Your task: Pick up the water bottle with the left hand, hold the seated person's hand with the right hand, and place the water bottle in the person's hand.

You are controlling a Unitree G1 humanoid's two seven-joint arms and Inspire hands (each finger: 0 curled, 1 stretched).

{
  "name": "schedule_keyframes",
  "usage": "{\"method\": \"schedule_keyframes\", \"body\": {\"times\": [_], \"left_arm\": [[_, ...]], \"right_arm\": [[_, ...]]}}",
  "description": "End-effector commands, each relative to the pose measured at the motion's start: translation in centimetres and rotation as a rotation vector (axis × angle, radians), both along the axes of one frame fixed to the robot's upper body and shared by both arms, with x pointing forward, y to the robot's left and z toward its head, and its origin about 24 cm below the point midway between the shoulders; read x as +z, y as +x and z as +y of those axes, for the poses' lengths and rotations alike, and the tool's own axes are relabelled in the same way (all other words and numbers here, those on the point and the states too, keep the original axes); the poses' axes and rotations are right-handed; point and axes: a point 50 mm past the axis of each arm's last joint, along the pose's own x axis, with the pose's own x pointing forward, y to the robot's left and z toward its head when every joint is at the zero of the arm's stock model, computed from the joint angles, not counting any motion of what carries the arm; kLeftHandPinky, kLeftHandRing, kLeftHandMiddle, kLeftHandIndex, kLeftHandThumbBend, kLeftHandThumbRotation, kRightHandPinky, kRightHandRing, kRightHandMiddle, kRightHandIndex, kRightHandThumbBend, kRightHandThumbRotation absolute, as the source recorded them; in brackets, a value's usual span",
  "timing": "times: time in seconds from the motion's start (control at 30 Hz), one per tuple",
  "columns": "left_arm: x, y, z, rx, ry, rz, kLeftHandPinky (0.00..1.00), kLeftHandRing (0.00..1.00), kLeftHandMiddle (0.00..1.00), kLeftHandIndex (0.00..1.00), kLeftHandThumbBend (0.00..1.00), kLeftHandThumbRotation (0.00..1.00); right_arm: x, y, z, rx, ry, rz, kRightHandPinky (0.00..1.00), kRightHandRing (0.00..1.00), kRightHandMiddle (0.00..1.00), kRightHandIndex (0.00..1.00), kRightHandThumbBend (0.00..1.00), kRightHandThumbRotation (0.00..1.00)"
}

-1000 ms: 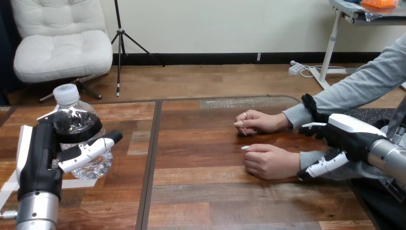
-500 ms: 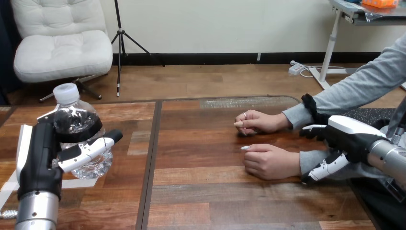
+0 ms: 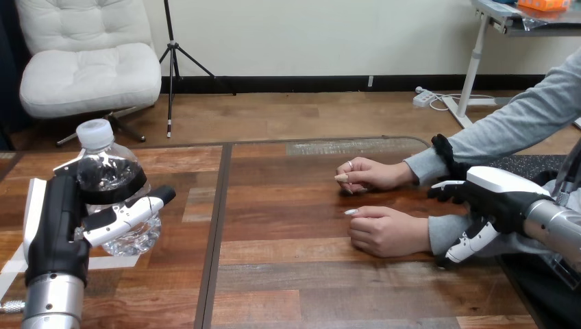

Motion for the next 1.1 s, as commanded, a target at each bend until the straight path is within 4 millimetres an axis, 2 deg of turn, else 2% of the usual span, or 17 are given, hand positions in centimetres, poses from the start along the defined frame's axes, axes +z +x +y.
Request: {"method": "schedule_keyframes", "body": {"times": [0.0,0.33,1.07], "left_arm": [[3.0,0.9,-0.4,-0.030,0.029,-0.130,0.31,0.36,0.40,0.41,0.70,0.00],[3.0,0.9,-0.4,-0.030,0.021,-0.130,0.31,0.36,0.40,0.41,0.70,0.00],[3.0,0.6,-0.5,-0.024,0.018,-0.124,0.30,0.36,0.40,0.41,0.69,0.00]], "right_arm": [[4.1,2.5,1.2,0.051,-0.027,-0.146,0.78,0.86,0.87,0.87,1.00,0.22],[4.0,2.6,1.6,0.078,-0.046,-0.154,0.73,0.83,0.85,0.84,1.00,0.25],[3.5,2.9,2.3,0.090,-0.115,-0.129,0.63,0.75,0.79,0.79,1.00,0.26]]}}
